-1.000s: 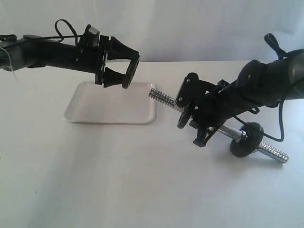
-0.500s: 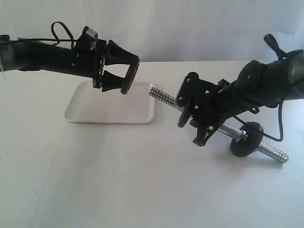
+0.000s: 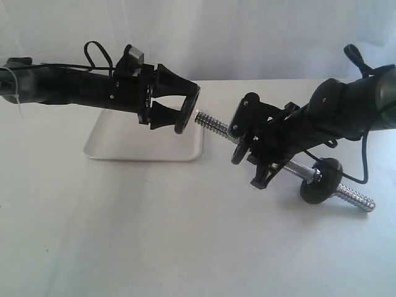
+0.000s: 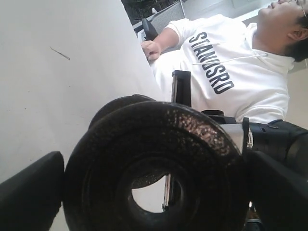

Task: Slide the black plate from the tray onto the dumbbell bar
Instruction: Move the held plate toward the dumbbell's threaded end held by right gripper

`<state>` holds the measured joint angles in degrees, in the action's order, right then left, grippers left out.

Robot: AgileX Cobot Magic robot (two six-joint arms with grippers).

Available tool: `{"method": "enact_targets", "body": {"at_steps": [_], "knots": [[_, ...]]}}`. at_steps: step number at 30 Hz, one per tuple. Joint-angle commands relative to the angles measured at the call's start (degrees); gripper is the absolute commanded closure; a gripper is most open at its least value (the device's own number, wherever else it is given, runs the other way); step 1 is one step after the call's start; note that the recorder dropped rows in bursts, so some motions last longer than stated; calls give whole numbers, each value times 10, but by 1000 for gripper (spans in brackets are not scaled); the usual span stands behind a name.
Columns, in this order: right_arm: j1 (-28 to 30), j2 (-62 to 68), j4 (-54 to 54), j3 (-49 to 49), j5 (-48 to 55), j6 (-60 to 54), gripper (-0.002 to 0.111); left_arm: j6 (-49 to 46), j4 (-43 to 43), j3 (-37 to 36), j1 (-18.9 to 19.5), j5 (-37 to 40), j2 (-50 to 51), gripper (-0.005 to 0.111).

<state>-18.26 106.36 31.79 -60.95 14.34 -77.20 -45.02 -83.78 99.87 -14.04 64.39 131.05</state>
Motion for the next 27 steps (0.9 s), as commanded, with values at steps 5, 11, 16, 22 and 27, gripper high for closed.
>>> {"method": "enact_targets", "body": {"at_steps": [5,11,16,22,27], "knots": [[1,-26,16,-19,-72,-3,108,-5,-29,1,-5,56,-16,107],[1,-26,16,-19,-72,-3,108,-13,-21,1,-16,28,-14,107],[1,-26,16,-19,-72,-3,108,-23,-35,1,-21,9,-14,107],[1,-26,16,-19,-72,-3,108,-32,-29,1,-19,-4,-14,107],[1,-26,16,-19,-72,-3,108,-25,-17,1,-7,32,-14,107]]}}
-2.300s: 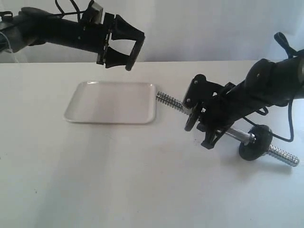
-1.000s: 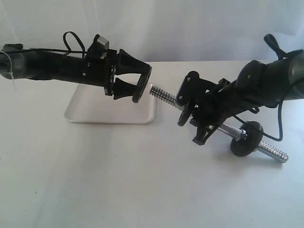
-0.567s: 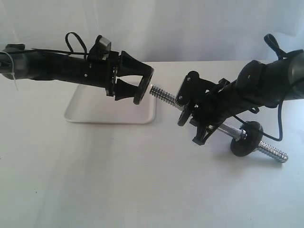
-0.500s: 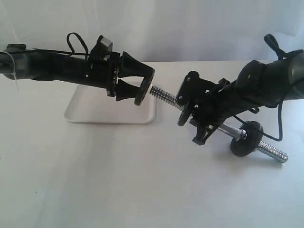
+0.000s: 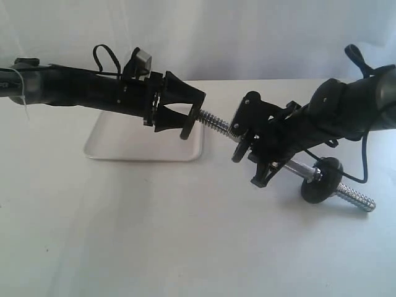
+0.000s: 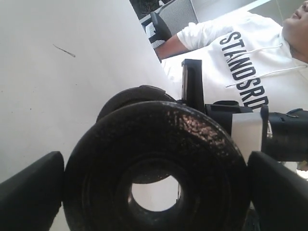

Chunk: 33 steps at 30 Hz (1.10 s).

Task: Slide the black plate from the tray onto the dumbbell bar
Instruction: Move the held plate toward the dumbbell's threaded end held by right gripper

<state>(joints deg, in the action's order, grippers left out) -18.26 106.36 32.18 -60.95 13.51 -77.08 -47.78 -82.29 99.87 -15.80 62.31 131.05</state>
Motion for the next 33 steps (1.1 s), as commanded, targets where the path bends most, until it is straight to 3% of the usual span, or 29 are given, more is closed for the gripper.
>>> {"method": "enact_targets", "body": {"at_steps": [1,4,21,33], "knots": [[1,-26,12,-19,-64,-4,108,8,-32,1,17,60,-14,107],[1,-26,12,-19,-64,-4,108,11,-33,1,31,64,-14,107],[1,-26,12,-19,-63,-4,108,-35,-117,2,24,61,26,107],[1,-26,12,-19,-62,-4,108,-49,-115,2,14,28,26,107]]}}
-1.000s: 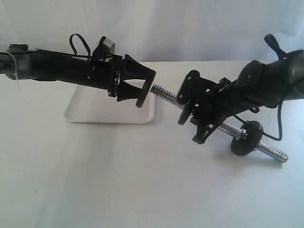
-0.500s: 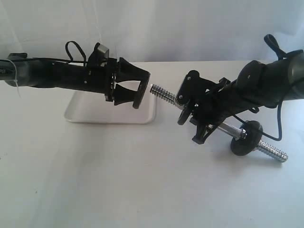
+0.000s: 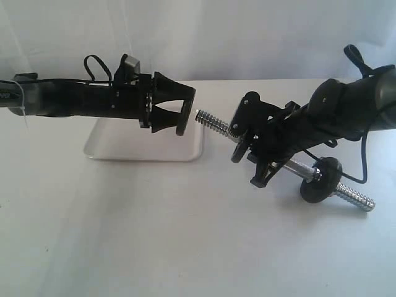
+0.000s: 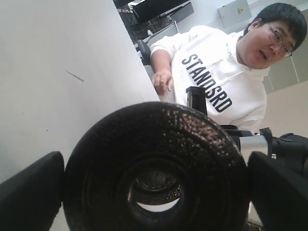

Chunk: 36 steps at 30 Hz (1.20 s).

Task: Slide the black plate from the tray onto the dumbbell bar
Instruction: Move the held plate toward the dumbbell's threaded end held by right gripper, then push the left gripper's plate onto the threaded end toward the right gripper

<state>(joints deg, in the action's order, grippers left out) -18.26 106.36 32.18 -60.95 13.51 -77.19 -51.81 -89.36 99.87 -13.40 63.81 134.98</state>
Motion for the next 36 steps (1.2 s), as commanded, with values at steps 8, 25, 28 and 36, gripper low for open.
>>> {"method": "enact_targets", "body": {"at_steps": [8,25,28,36], "knots": [[1,-26,12,-19,-62,-5,108,-22,-40,2,-20,2,-13,107],[1,-26,12,-19,-46,-26,108,-33,-44,2,-33,45,-13,107],[1,-26,12,-19,-46,-26,108,-33,-27,2,-33,32,-13,107],[1,-26,12,-19,-50,-26,108,-29,-11,2,-33,15,-13,107]]}}
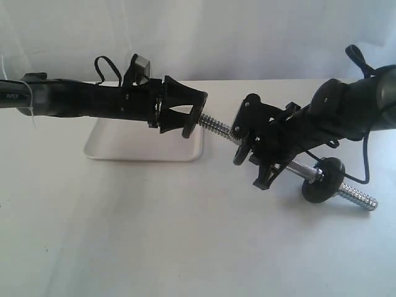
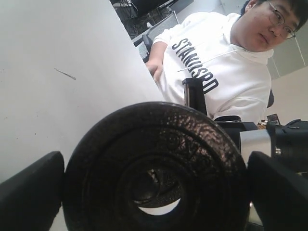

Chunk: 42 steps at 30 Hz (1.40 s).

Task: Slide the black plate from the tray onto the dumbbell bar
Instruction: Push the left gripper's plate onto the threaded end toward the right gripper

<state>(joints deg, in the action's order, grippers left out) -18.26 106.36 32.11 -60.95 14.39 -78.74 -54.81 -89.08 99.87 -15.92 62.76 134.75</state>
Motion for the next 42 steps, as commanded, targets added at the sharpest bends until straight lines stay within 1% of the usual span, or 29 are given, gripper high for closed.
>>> {"method": "enact_targets", "body": {"at_steps": [1,5,10,14,15,18,20,22,24,31,35,42], "knots": [[1,-26,13,-19,-59,-11,108,2,-11,2,-8,18,-11,107],[1,-26,13,-19,-59,-11,108,2,5,2,-8,-13,-11,107],[1,-33,13,-19,-57,-10,108,2,9,2,-8,-18,-11,107],[1,-36,13,-19,-49,-10,108,-5,-22,2,-8,34,-11,107],[1,-36,13,-19,-49,-10,108,-5,-24,2,-9,37,-11,107],[1,-36,13,-19,-50,-10,108,-5,-19,2,-19,27,-11,107],[1,-36,14,-19,-52,-10,108,-9,-17,2,-39,24,-11,107],[1,-36,14,-19,-52,-10,108,-9,-17,1,-50,18,-11,107],[1,-36,14,-19,-52,-10,108,-9,-7,1,-54,12,-11,107],[1,-36,15,-19,-53,-10,108,0,-21,1,-75,14,7,107],[1,-36,15,-19,-54,-3,108,-2,-21,1,-81,12,8,107],[1,-36,15,-19,-54,-5,108,-2,-16,1,-81,13,8,107]]}}
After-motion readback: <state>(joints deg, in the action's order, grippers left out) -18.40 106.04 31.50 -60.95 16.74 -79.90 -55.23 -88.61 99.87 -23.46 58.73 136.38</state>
